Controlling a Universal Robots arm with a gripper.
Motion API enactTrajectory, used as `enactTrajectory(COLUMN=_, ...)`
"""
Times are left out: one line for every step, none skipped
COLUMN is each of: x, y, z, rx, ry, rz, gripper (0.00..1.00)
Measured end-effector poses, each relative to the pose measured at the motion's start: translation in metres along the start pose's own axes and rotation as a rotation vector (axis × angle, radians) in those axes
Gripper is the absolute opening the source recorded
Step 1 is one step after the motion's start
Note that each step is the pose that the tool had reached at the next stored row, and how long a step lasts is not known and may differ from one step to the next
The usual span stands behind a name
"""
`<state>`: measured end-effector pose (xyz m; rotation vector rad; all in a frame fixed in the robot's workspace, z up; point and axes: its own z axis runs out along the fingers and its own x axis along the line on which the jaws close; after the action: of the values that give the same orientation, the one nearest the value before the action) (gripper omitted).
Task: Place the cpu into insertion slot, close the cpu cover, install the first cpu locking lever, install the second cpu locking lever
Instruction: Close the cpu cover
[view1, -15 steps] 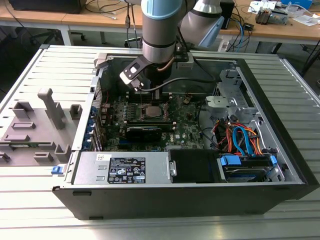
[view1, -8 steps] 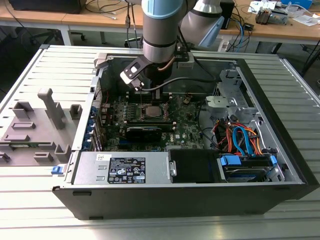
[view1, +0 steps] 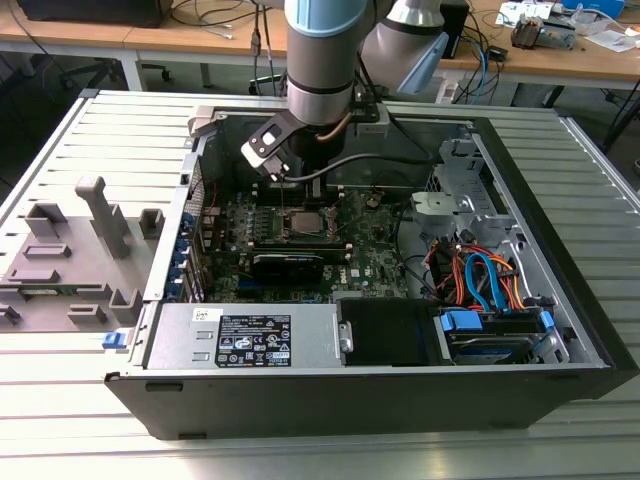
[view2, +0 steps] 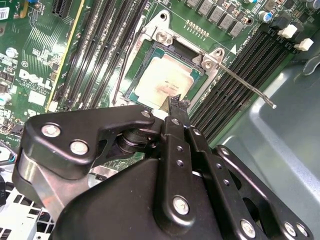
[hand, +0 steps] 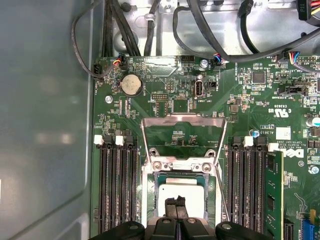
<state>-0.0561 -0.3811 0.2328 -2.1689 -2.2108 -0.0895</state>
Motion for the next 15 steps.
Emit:
enactTrajectory(x=0.0, y=0.0003, z=-0.0003, rx=0.0, ry=0.0003, rz=0.0, gripper=0.11)
enactTrajectory(x=0.0, y=0.0006, z=-0.0006, rx=0.0, ry=0.0004, rz=0.0, gripper=0.11)
enactTrajectory(x=0.0, y=0.0008, z=-0.0006, rx=0.0, ry=0.0004, rz=0.0, gripper=0.11)
enactTrajectory(x=0.0, y=0.0009, z=-0.0007, rx=0.0, ry=0.0004, rz=0.0, gripper=0.11)
enactTrajectory(x=0.0, y=0.0009, z=-0.0007, rx=0.0, ry=0.0005, rz=0.0, gripper=0.11)
enactTrajectory(x=0.0, y=0.0009, z=-0.0007, rx=0.0, ry=0.0005, rz=0.0, gripper=0.11)
enactTrajectory(x=0.0, y=0.0012, z=-0.0009, rx=0.0, ry=0.0008, rz=0.0, gripper=0.11)
enactTrajectory(x=0.0, y=0.0018, z=-0.001, rx=0.0, ry=0.001, rz=0.0, gripper=0.11)
enactTrajectory(x=0.0, y=0.0018, z=-0.001, rx=-0.0001, ry=0.0012, rz=0.0, gripper=0.11)
enactTrajectory(x=0.0001, y=0.0019, z=-0.001, rx=-0.0001, ry=0.0013, rz=0.0, gripper=0.11)
enactTrajectory(x=0.0001, y=0.0019, z=-0.0013, rx=0.0, ry=0.0013, rz=0.0, gripper=0.11)
enactTrajectory(x=0.0001, y=0.0019, z=-0.0016, rx=0.0001, ry=0.0011, rz=0.0, gripper=0.11)
enactTrajectory(x=0.0001, y=0.0019, z=-0.002, rx=0.0001, ry=0.0011, rz=0.0, gripper=0.11)
enactTrajectory(x=0.0001, y=0.0019, z=-0.0023, rx=0.0001, ry=0.0012, rz=0.0, gripper=0.11)
enactTrajectory(x=0.0001, y=0.0019, z=-0.0026, rx=0.0001, ry=0.0012, rz=0.0, gripper=0.11)
